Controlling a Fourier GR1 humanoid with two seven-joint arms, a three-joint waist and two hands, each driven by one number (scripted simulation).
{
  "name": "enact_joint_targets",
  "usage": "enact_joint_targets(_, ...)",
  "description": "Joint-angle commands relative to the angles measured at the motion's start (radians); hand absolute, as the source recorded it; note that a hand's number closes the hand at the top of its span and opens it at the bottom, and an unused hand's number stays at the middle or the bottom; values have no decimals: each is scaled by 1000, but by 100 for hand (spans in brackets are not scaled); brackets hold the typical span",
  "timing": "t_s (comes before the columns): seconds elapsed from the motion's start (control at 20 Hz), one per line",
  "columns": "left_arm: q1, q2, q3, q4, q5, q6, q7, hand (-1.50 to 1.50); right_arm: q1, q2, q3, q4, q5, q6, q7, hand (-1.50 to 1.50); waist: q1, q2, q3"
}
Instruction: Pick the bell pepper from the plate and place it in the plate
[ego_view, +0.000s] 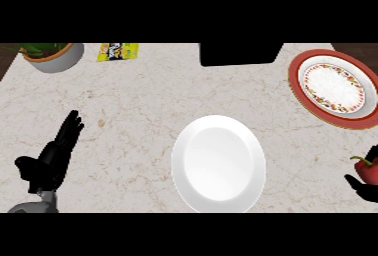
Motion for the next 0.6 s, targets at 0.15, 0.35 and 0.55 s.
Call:
enact_joint_targets(0.15,-10,-15,-18,3,-17,8,-5,0,-68,-265,-349,248,-327,130,-322,150,17,-1,-1)
enact_joint_targets(0.35,2,-11,-26,-4,-15,-15,-18,0,-112,-356,-494,441,-436,161,-546,150,48,0,-2)
enact_joint_targets(0.55,-51,-1,-32,-23,-16,-23,41,0,-184,-423,-537,707,-433,151,-742,150,74,4,-3)
